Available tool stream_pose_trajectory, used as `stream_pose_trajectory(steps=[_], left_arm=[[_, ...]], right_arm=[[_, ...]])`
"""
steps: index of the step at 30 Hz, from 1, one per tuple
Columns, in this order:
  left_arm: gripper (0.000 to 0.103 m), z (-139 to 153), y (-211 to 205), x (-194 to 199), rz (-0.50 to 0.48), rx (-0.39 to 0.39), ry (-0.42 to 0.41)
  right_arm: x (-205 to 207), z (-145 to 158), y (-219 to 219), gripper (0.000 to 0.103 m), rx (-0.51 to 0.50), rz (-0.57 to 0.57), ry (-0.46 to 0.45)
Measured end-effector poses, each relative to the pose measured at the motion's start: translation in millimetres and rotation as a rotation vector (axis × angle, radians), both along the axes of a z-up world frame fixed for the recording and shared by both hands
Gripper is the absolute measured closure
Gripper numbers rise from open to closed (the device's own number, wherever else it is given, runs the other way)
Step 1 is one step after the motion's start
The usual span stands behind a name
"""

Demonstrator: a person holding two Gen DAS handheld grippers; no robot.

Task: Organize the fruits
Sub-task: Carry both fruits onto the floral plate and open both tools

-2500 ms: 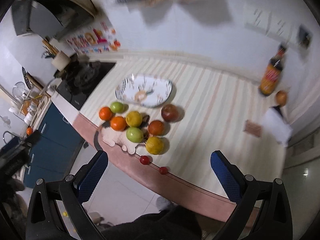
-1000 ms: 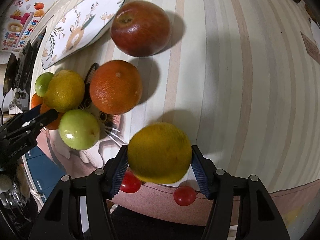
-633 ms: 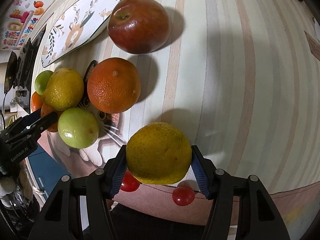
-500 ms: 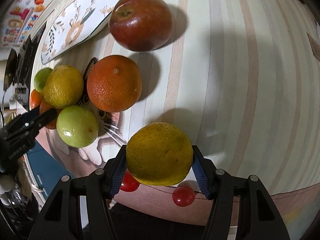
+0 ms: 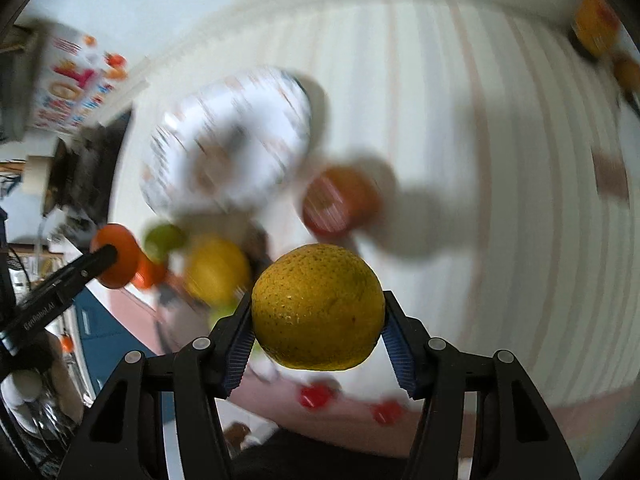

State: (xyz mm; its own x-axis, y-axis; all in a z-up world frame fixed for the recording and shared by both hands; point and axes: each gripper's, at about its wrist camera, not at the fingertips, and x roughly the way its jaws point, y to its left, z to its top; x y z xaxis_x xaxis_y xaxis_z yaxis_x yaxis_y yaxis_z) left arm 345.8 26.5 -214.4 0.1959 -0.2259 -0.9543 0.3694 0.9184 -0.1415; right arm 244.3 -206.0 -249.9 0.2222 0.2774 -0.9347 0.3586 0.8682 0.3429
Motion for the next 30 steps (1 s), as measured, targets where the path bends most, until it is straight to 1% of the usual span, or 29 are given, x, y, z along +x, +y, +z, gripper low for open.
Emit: stream_pose_trajectory(steps=[2, 4, 5, 8, 11, 13, 16, 20, 21, 24, 27, 29, 30], left_arm=[[0.045, 6, -13, 28, 0.014, -0.008, -0.021], [0.045, 1, -25, 55, 0.038, -0.008, -0.013], [0.045, -6, -29, 69, 0.052, -0.012, 0.0], [0.045, -30, -35, 107, 0.087, -0.009, 0.064], [0.045, -58, -42, 139, 0.106, 0.0, 0.142], [0.045, -72, -45, 151, 0.108, 0.003, 0.183], [0.045, -87, -47, 162, 0.124, -0.006, 0.239], [0.045, -100, -48, 166, 0.142, -0.036, 0.304], [0.044, -102, -49, 167, 0.146, -0.038, 0.312], [0.044, -101, -53, 168, 0.135, -0.03, 0.303], [0.044, -103, -53, 170, 0.137, -0.038, 0.324], [0.043, -103, -49, 168, 0.141, -0.039, 0.34], [0.043, -104, -49, 168, 0.142, -0.039, 0.345]], right_arm=[[32, 2, 6, 0.041, -0.033, 0.028, -0.036], [62, -5, 12, 0.041, -0.046, 0.054, -0.05], [82, -14, 15, 0.041, -0.047, 0.067, -0.05], [121, -35, 26, 0.041, -0.055, 0.104, -0.035], [144, -56, 30, 0.041, -0.044, 0.139, -0.011], [155, -65, 34, 0.041, -0.039, 0.159, -0.004], [169, -80, 38, 0.041, -0.039, 0.179, 0.005], [182, -95, 40, 0.041, -0.023, 0.185, 0.016], [184, -96, 39, 0.041, -0.014, 0.183, 0.011], [190, -97, 41, 0.041, -0.003, 0.184, 0.009], [195, -97, 45, 0.041, 0.001, 0.191, 0.018], [197, -97, 45, 0.037, 0.011, 0.186, 0.022], [197, -96, 45, 0.031, 0.022, 0.175, 0.022]])
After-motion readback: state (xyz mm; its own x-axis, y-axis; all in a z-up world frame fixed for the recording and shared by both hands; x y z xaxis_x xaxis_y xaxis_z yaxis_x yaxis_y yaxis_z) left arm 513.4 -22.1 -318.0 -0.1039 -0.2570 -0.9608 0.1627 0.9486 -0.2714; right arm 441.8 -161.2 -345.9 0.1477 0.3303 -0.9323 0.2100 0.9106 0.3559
